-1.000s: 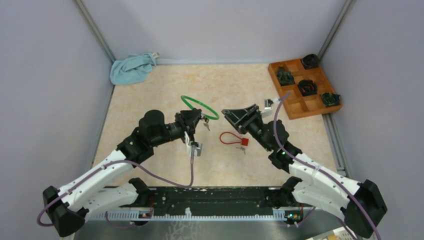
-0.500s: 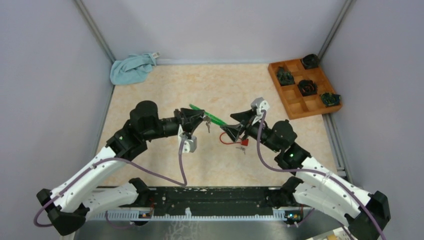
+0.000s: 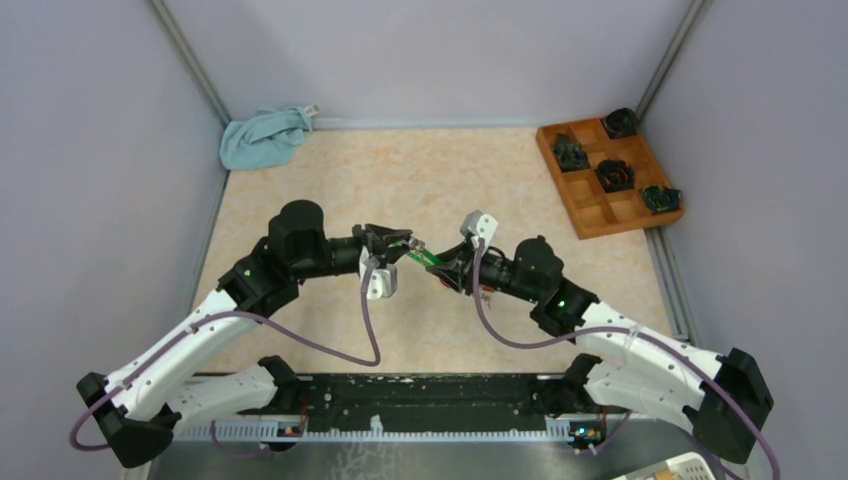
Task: Unlock with the key
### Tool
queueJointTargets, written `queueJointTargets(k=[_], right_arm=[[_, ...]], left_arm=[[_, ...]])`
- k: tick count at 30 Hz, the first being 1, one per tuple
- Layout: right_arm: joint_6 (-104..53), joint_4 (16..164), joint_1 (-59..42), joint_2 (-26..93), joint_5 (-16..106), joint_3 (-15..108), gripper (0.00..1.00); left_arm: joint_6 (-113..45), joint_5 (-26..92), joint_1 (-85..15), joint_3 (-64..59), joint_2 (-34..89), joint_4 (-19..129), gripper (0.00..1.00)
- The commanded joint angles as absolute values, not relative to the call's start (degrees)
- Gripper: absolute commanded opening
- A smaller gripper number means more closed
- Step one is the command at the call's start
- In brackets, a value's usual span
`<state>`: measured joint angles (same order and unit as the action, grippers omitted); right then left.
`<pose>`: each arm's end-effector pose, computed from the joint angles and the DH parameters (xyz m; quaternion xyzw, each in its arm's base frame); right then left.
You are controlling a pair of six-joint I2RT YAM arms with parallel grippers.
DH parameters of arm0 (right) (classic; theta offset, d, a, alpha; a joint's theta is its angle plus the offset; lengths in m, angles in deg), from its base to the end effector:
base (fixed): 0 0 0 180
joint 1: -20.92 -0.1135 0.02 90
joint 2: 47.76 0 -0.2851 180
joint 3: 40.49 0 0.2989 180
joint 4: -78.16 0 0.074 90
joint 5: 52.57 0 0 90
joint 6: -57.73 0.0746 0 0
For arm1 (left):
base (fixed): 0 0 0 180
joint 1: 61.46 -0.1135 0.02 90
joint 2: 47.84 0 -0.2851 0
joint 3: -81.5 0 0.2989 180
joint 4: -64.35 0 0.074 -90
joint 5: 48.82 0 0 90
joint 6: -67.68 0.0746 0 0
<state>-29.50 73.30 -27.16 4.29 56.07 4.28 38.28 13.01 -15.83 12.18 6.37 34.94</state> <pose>0.1731 0.2285 0.2943 -0.3778 0.6142 0.3988 0.5666 0.1687 -0.2228 0.3882 0.7022 0.3403 -0.1130 0.6151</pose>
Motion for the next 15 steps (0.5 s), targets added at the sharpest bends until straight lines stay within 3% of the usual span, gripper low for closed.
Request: queueJointTargets(k=[1, 2, 15], right_arm=[[-28.4, 68.5, -28.3, 4.3, 51.3, 5.8, 0.08], [-28.3, 68.1, -28.4, 3.5, 50.5, 4.4, 0.00], [-32.4, 78.8, -28.7, -9.9, 46.5, -2.6, 0.00]], left_arm=[[35.4, 11.2, -15.8, 11.2, 5.1, 38.8, 0.00], [35.4, 11.6, -15.9, 11.3, 5.0, 38.6, 0.00], [34.1, 5.6, -25.8, 6.9, 5.9, 33.8, 0.00]])
